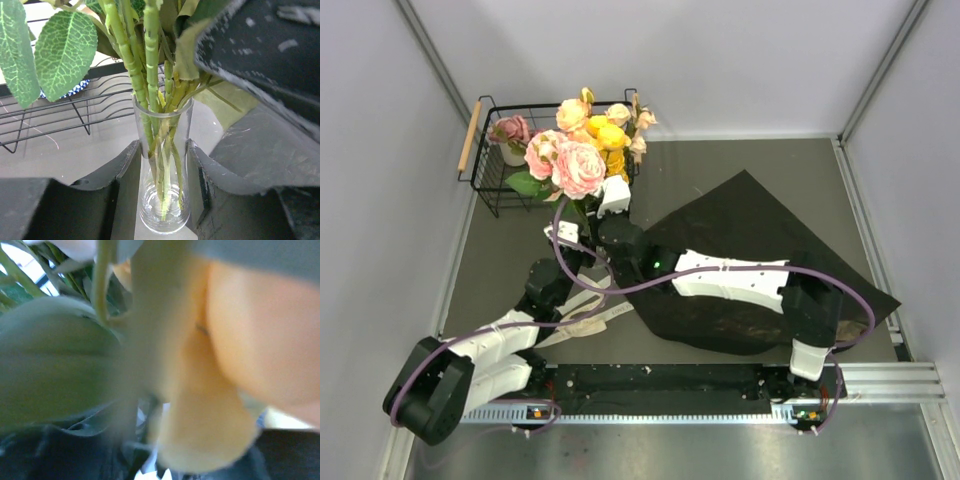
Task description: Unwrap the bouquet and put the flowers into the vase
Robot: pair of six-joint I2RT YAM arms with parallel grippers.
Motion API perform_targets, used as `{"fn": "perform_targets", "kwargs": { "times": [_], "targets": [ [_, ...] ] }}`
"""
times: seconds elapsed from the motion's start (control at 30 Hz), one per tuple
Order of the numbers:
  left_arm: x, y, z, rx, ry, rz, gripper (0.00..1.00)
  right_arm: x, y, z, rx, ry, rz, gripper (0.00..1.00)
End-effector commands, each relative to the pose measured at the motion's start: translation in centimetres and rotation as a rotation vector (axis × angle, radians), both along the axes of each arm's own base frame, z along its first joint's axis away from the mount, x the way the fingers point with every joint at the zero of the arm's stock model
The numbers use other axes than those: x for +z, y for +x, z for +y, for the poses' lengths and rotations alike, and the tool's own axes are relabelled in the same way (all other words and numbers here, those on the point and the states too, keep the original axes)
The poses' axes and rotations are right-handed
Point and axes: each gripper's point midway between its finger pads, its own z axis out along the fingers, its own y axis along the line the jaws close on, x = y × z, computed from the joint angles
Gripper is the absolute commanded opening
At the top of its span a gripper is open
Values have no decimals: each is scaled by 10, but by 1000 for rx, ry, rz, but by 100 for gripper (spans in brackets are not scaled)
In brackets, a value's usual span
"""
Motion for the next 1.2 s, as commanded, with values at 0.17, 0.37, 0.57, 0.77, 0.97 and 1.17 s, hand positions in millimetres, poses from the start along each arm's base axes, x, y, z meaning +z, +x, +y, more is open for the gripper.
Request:
{"fn": "perform_targets", "kwargs": {
  "times": [0.17,0.37,0.57,0.77,0.97,1.17],
  "targets": [
    [14,2,-3,-7,-12,-29,0,-8,-33,-7,168,-134,95,65],
    [14,2,-2,-3,-13,-27,0,15,-51,-36,197,-97,109,82],
    [15,2,-2,1,-10,-25,0,8,-61,-80,178,-116,107,88],
    [23,0,0,7,-30,-39,23,-5,-55,-124,116,-89,124,89],
    [23,-1,2,12,-23,-24,50,-17,-48,-128,105,-107,145,89],
    [25,-3,5,21,-27,-29,71,-22,-46,-120,124,-101,158,89]
  ]
}}
